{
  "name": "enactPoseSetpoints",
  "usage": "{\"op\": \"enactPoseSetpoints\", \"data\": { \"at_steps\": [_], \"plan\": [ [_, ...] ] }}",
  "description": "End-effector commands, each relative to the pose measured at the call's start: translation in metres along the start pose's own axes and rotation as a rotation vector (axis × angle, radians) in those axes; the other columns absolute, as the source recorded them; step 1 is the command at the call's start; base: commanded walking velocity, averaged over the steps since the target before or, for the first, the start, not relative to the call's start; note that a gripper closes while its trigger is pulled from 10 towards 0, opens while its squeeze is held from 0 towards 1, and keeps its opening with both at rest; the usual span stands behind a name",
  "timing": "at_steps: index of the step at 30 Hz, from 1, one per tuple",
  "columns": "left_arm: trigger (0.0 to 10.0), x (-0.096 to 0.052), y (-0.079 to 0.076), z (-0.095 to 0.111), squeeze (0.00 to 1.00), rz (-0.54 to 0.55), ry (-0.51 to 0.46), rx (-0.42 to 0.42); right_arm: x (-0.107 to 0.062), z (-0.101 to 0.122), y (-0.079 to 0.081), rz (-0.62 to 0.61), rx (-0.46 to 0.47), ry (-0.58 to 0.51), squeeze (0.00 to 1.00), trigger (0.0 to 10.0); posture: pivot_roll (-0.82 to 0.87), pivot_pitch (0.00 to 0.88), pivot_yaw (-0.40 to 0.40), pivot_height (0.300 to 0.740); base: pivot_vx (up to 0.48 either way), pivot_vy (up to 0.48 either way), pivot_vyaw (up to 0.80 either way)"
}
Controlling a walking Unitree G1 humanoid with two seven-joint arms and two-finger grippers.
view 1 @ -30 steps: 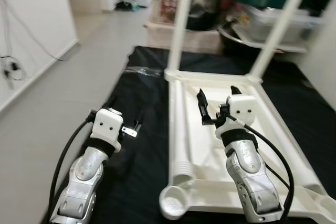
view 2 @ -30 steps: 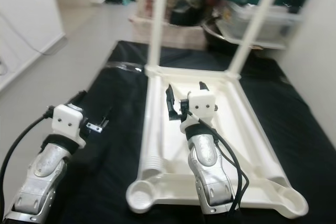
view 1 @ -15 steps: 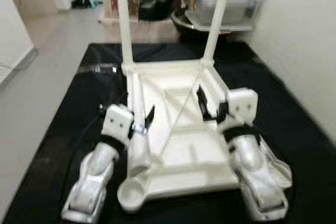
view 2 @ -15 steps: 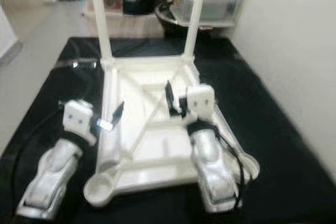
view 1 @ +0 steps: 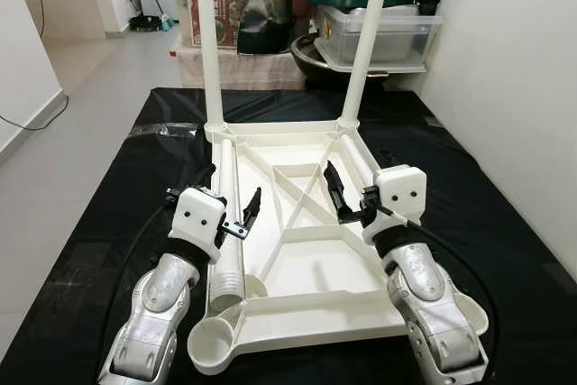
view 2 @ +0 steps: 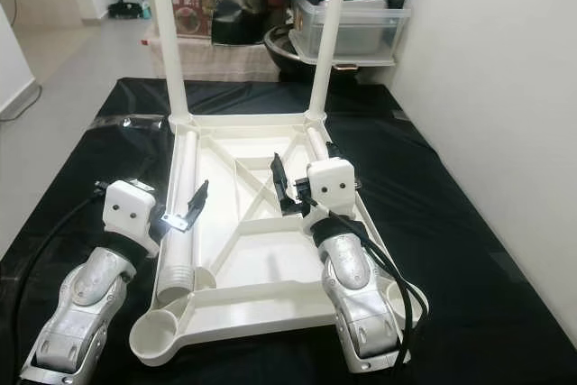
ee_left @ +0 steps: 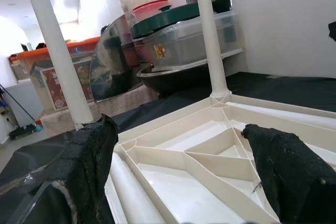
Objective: Building children table
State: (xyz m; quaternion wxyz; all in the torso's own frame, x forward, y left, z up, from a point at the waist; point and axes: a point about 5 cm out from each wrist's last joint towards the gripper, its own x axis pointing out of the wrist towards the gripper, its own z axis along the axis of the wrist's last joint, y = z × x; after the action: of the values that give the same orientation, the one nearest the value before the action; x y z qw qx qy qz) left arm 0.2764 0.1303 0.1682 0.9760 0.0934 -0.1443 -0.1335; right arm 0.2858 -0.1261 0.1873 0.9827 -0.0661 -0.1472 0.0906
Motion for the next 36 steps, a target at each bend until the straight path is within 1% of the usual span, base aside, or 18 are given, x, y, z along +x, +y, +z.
{"op": "enactPoseSetpoints", "data": {
  "at_steps": [1,6,11,16,20,21,24,26,27,28,29,30,31,32,33,35,36],
  "plan": [
    [10.0,0.000,-0.003,-0.003,0.00,-0.013,0.017,0.012,0.001,-0.004,0.001,0.009,-0.015,0.025,0.00,10.0,0.08,0.000,-0.078,0.740,0.000,0.000,0.00],
    [10.0,0.001,-0.004,-0.003,0.00,-0.014,0.020,0.007,0.002,-0.003,0.003,0.012,-0.007,0.024,0.00,10.0,0.08,0.000,-0.077,0.740,0.000,-0.330,0.00],
    [10.0,0.000,-0.005,-0.002,0.00,-0.019,0.020,0.005,0.001,-0.005,0.009,0.029,0.002,0.029,0.00,10.0,0.09,0.000,-0.073,0.740,0.000,-0.480,0.00],
    [10.0,0.001,-0.005,-0.002,0.00,-0.022,0.019,0.011,0.002,-0.005,0.011,0.035,0.001,0.031,0.00,10.0,0.09,0.000,-0.071,0.740,0.000,-0.461,0.00],
    [10.0,0.002,-0.005,-0.003,0.00,-0.012,0.019,0.009,0.002,-0.007,0.010,0.037,-0.006,0.035,0.00,10.0,0.09,0.000,-0.071,0.740,0.000,0.000,0.00],
    [10.0,0.001,-0.004,-0.004,0.00,0.001,0.026,0.011,0.001,-0.008,0.008,0.053,-0.032,0.040,0.00,10.0,0.09,0.000,-0.069,0.740,0.000,0.000,0.00],
    [10.0,0.000,-0.002,-0.006,0.00,0.013,0.039,0.016,-0.001,-0.009,0.007,0.082,-0.058,0.046,0.00,10.0,0.09,0.000,-0.069,0.740,0.000,0.000,0.00],
    [10.0,-0.001,0.003,-0.011,0.00,0.049,0.066,0.030,-0.005,-0.011,0.006,0.152,-0.108,0.057,0.00,10.0,0.09,0.000,-0.067,0.740,0.000,0.000,0.00],
    [10.0,-0.001,0.003,-0.011,0.00,0.049,0.066,0.030,-0.005,-0.011,0.006,0.152,-0.108,0.057,0.00,10.0,0.09,0.000,-0.067,0.740,0.000,0.000,0.00],
    [10.0,-0.001,0.007,-0.014,0.00,0.072,0.087,0.039,-0.012,-0.014,0.003,0.222,-0.165,0.073,0.00,10.0,0.08,0.000,-0.063,0.740,0.000,0.000,0.00],
    [10.0,-0.002,0.011,-0.016,0.00,0.092,0.100,0.039,-0.020,-0.015,-0.003,0.290,-0.195,0.100,0.00,10.0,0.07,0.000,-0.060,0.740,0.000,0.000,0.00],
    [10.0,-0.002,0.014,-0.018,0.00,0.103,0.107,0.037,-0.025,-0.015,-0.007,0.333,-0.209,0.119,0.00,10.0,0.07,0.000,-0.060,0.740,0.000,0.000,0.00],
    [10.0,-0.002,0.014,-0.018,0.00,0.103,0.107,0.037,-0.025,-0.015,-0.007,0.333,-0.209,0.119,0.00,10.0,0.07,0.000,-0.060,0.740,0.000,0.000,0.00],
    [10.0,-0.002,0.016,-0.019,0.00,0.110,0.113,0.040,-0.031,-0.014,-0.015,0.390,-0.234,0.144,0.00,10.0,0.07,0.000,-0.060,0.740,0.000,0.000,0.00],
    [10.0,-0.002,0.016,-0.019,0.00,0.112,0.115,0.042,-0.035,-0.013,-0.020,0.422,-0.246,0.158,0.00,10.0,0.07,0.000,-0.058,0.740,0.000,0.000,0.00],
    [10.0,-0.003,0.016,-0.020,0.00,0.112,0.118,0.042,-0.042,-0.014,-0.035,0.485,-0.306,0.206,0.00,10.0,0.06,0.000,-0.057,0.740,0.000,0.000,0.00],
    [10.0,-0.003,0.016,-0.020,0.00,0.112,0.118,0.042,-0.042,-0.014,-0.035,0.485,-0.306,0.206,0.00,10.0,0.06,0.000,-0.057,0.740,0.000,0.000,0.00]
  ]
}}
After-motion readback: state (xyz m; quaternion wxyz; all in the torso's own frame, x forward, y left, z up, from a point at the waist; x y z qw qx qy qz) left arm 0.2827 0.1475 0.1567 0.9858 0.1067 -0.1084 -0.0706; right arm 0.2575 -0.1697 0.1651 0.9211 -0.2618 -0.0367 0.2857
